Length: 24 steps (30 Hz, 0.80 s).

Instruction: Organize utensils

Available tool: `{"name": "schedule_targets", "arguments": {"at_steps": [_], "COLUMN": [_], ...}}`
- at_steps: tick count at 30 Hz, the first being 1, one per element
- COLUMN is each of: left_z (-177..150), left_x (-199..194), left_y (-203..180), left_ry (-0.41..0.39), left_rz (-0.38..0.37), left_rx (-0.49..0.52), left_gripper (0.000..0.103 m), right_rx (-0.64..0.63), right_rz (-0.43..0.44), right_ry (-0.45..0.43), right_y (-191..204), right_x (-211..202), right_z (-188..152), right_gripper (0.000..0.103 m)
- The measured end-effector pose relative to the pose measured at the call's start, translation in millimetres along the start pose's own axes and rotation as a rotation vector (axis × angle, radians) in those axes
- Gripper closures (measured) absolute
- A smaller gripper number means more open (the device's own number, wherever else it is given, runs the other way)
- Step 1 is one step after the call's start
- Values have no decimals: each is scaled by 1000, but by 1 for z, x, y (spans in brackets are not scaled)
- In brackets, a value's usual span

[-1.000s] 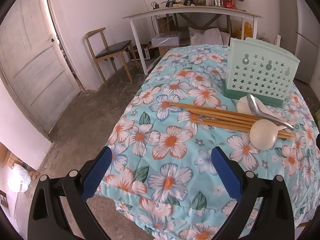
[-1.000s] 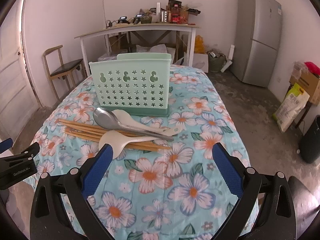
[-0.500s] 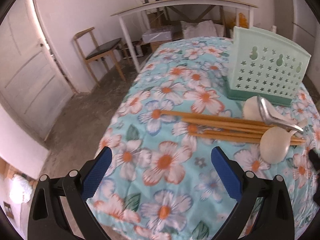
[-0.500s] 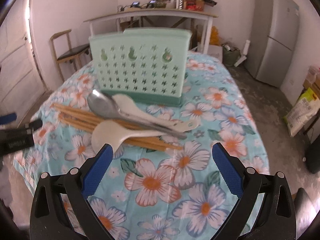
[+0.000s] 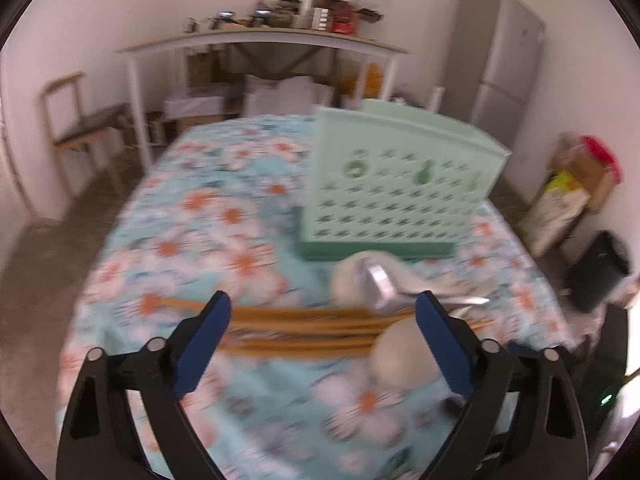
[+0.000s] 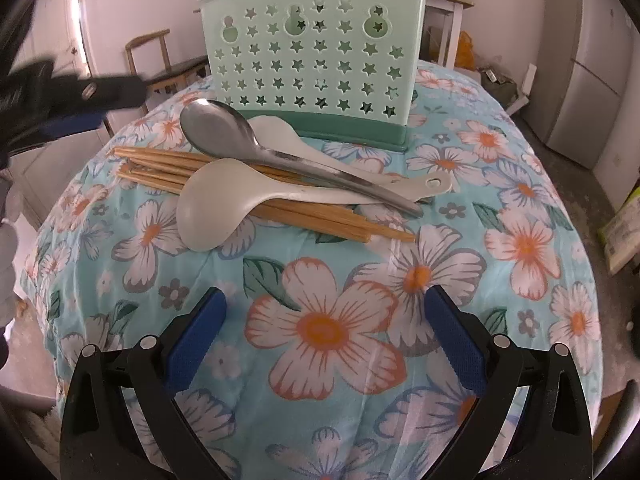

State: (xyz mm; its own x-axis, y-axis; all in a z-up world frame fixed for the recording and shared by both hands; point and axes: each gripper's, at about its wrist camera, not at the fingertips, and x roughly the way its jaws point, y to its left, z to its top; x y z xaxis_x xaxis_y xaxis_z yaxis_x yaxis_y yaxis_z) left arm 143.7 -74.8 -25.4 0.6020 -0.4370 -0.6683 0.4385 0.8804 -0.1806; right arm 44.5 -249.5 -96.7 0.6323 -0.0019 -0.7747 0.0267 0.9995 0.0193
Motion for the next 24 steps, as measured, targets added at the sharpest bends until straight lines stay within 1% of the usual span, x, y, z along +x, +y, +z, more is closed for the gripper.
{"name": "schedule_targets", "arguments": {"at_steps": [1,3,4,6,7,9,10,12,13,15,16,18,21,24], "left_z": [2,8,11,14,15,15,16,15,14,13,12,11,11,10], "left_x": [4,14,19,29,35,45,50,57,59,61,62,62,58,53], "left_y": [-1,-5,-5,-3,-1,3,5,10,11,12,13,15,19,21], "left_ry": [2,17,29,65,83,121,135,160,168,174,175,175,162,151], "left_rz": [-30,-75,-89,-110,-123,-131,-139,-152,-157,-168,-170,-179,-175,-173], "left_rx": [-3,-10,-21,-57,-83,-128,-144,-179,-191,-206,-211,-229,-252,-261], "left_gripper": [18,25,28,38,41,53,55,67,70,81,84,96,98,99], "right_rx": [5,13,15,17,17,20,22,23,23,25,25,23,15,-30], "right_rz": [7,17,21,29,31,37,42,48,51,56,54,56,59,64], "right_ry": [-4,-11,-14,-26,-30,-36,-40,-44,-46,-50,-49,-48,-38,-11], "right_y": [-1,-2,-3,-6,-6,-7,-7,-8,-8,-8,-8,-8,-7,-5], "right_x": [0,-1,0,0,0,1,1,1,0,0,0,-1,-1,-4], "right_z": [-1,-3,-4,-6,-6,-5,-5,-5,-6,-6,-6,-6,-5,0], "right_gripper": [8,8,8,8,8,8,8,8,8,8,8,8,8,8]}}
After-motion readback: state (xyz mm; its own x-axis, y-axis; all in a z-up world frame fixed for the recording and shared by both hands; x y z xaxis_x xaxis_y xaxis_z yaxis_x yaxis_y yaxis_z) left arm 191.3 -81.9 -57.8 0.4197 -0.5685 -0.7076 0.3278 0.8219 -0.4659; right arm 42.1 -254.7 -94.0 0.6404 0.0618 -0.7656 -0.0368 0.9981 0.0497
